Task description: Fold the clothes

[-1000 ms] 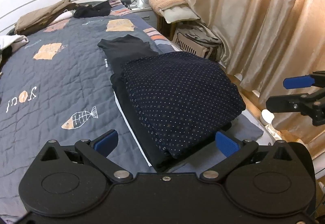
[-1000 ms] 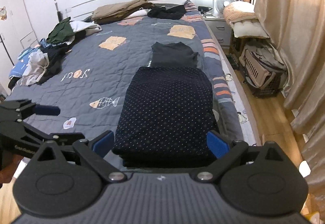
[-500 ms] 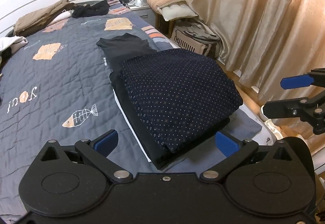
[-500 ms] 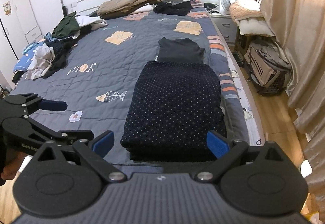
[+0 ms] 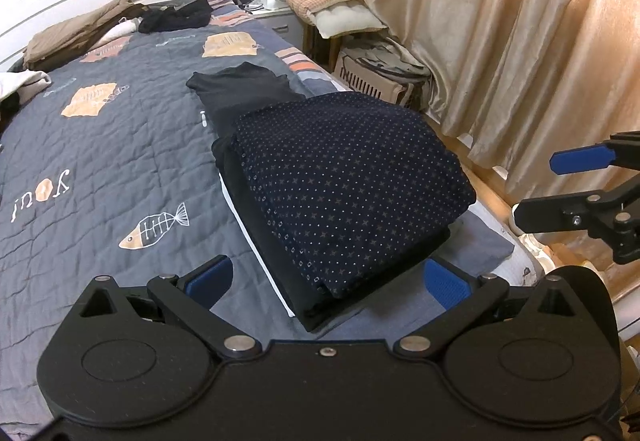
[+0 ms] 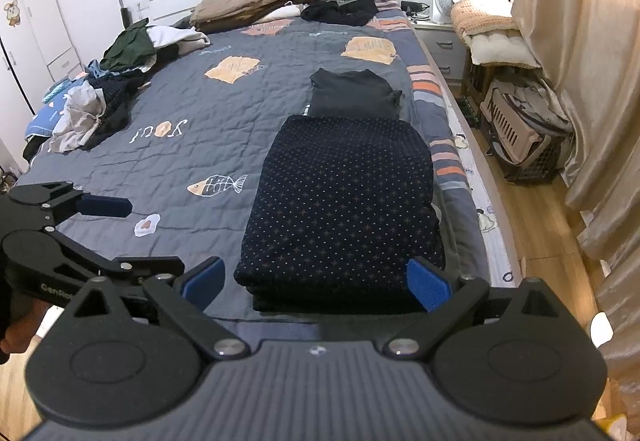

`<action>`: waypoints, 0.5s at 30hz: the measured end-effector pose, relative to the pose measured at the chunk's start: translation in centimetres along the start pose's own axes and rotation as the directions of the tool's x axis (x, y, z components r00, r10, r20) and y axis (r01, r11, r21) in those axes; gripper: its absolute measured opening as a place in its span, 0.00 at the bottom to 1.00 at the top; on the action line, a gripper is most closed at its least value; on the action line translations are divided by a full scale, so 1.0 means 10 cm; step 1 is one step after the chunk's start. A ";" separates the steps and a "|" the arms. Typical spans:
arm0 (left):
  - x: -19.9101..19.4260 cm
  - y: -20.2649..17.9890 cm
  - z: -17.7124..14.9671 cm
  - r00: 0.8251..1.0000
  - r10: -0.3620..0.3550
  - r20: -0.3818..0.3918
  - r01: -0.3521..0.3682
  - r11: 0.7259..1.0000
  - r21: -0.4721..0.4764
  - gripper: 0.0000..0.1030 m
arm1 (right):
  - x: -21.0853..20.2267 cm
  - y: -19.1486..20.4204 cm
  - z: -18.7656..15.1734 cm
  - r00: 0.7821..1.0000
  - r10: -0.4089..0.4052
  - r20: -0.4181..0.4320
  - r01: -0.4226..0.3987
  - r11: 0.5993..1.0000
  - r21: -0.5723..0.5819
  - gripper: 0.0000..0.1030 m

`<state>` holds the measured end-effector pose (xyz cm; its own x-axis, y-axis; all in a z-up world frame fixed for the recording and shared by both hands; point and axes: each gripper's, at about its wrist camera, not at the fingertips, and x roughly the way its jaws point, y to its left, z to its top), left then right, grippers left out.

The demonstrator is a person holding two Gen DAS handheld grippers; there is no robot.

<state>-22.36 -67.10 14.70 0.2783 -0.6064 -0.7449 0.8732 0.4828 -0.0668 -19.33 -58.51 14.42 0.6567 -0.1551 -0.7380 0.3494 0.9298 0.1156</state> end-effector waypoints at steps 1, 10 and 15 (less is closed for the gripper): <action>0.00 0.00 0.00 1.000 0.001 0.000 -0.001 1.000 -0.001 1.00 | 0.00 0.00 0.00 1.000 0.000 0.000 0.000 1.000 0.000 0.95; -0.04 -0.02 0.02 1.000 0.006 0.009 -0.006 1.000 0.005 1.00 | 0.01 -0.01 -0.01 1.000 0.004 -0.005 -0.004 1.000 -0.002 0.95; -0.06 -0.04 0.00 1.000 -0.003 0.030 0.003 1.000 0.009 1.00 | 0.01 -0.02 -0.01 1.000 0.006 -0.005 -0.006 1.000 0.002 0.95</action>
<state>-22.81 -66.96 15.17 0.2873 -0.6266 -0.7245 0.8777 0.4751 -0.0628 -19.38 -58.68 14.29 0.6555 -0.1475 -0.7407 0.3465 0.9302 0.1214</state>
